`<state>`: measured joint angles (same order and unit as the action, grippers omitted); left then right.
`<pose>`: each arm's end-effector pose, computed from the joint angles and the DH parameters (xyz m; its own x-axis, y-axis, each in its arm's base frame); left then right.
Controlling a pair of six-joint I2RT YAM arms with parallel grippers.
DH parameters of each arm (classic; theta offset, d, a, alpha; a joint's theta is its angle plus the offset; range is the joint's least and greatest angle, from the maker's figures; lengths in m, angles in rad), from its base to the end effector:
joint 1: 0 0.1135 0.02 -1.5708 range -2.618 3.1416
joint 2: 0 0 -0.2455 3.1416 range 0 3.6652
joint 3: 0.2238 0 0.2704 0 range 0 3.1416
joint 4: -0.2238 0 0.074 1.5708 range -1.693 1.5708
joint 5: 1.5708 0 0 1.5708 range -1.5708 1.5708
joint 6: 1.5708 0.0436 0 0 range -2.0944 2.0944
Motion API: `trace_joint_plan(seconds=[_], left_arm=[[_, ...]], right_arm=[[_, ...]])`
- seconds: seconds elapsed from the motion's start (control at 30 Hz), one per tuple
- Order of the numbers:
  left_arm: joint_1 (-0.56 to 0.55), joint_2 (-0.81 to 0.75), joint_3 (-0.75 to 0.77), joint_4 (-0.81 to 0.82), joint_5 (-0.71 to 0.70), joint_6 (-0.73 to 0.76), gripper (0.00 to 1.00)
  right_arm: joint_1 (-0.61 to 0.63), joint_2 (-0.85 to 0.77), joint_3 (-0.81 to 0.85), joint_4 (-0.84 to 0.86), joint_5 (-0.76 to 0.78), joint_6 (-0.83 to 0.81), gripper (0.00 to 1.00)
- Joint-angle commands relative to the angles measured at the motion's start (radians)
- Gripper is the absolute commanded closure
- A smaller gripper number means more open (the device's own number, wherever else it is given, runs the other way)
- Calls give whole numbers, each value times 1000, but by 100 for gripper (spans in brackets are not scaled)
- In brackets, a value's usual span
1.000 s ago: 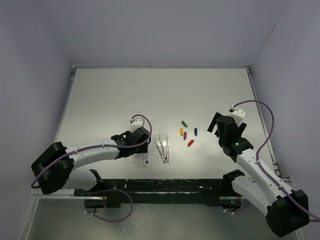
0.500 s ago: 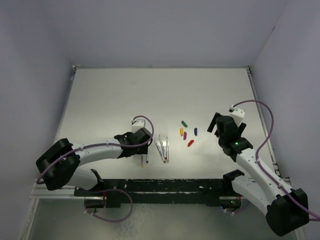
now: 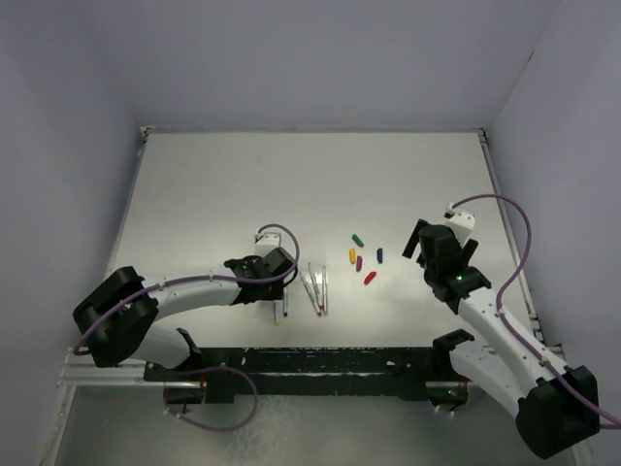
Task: Insert the pens into the pen caps
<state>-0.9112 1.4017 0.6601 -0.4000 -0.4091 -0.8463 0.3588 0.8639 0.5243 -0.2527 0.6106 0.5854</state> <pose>0.1737 -0.1957 0.1180 -0.8363 -0.0427 -0.5467 -0.0040 0.9974 -0.0719 0.2149 0.0539 0.2077 -0.3485 0.3528 -0.8684 0.4203 0.8869 0.1916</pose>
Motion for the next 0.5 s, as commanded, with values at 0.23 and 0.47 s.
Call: trace_joint_plan(seconds=[0.23,0.47], left_arm=[[-3,8,-25,-100,84,-63,49],[-2,31,-26,-71,122,-65,51]], right_arm=[[-3,-23,48,-38,-36,31,0],[-3,5,61,-30,-66,32,0]])
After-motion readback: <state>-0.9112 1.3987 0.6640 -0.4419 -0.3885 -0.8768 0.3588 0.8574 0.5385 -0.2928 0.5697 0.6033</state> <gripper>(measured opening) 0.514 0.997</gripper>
